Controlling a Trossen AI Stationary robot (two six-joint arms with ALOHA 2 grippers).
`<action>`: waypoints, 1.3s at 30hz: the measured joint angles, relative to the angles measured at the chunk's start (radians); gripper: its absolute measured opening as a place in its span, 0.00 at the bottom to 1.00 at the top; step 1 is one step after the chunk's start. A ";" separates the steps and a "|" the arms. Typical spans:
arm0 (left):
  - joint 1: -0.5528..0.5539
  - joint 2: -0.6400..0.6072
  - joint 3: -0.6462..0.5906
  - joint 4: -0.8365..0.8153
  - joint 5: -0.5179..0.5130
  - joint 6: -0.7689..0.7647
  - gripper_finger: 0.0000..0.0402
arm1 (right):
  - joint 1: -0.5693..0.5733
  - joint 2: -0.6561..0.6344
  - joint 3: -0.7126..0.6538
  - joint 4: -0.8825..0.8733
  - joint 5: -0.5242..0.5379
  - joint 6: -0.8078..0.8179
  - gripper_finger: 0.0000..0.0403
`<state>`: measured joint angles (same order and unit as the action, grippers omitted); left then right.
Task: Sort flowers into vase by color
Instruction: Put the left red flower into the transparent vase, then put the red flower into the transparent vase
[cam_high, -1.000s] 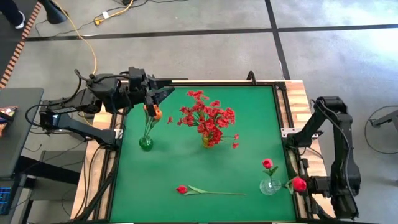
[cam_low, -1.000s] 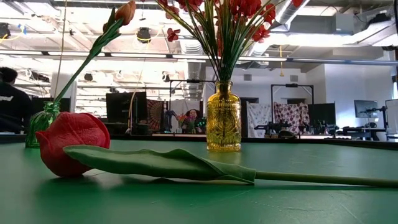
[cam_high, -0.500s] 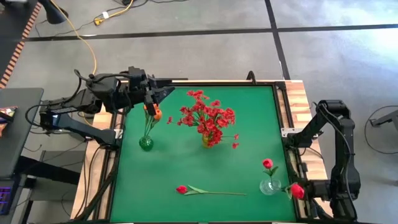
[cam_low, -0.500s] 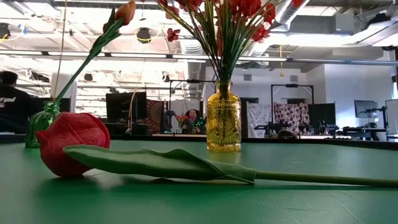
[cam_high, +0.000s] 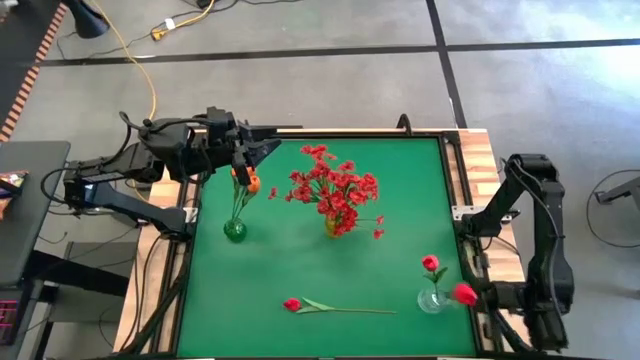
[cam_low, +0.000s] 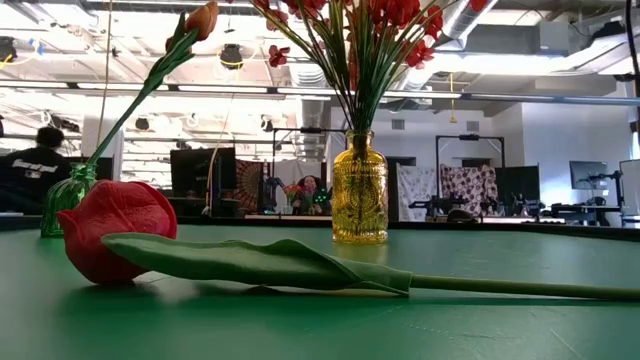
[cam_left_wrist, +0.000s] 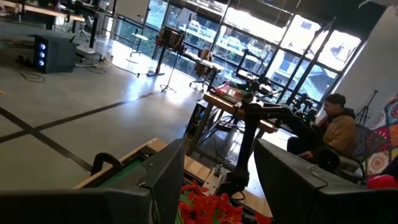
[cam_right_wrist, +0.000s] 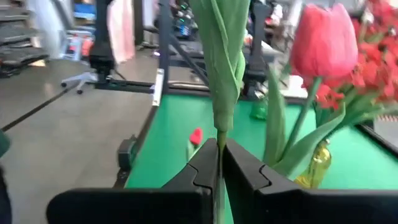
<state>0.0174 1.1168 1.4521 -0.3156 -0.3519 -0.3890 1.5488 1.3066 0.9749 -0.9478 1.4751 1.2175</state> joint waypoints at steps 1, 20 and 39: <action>0.000 0.000 0.000 0.000 0.000 0.001 0.46 | -0.006 -0.008 0.000 0.000 -0.012 0.000 0.13; 0.000 0.000 0.000 -0.011 0.002 0.038 0.46 | -0.097 -0.058 0.000 0.006 -0.254 0.042 0.47; 0.000 0.000 0.000 -0.010 0.081 0.109 0.45 | -0.097 -0.342 0.000 0.168 -0.603 0.042 0.46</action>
<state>0.0177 1.1168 1.4521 -0.3252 -0.2711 -0.2797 1.4517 0.9642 0.9750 -0.7797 0.8720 1.2591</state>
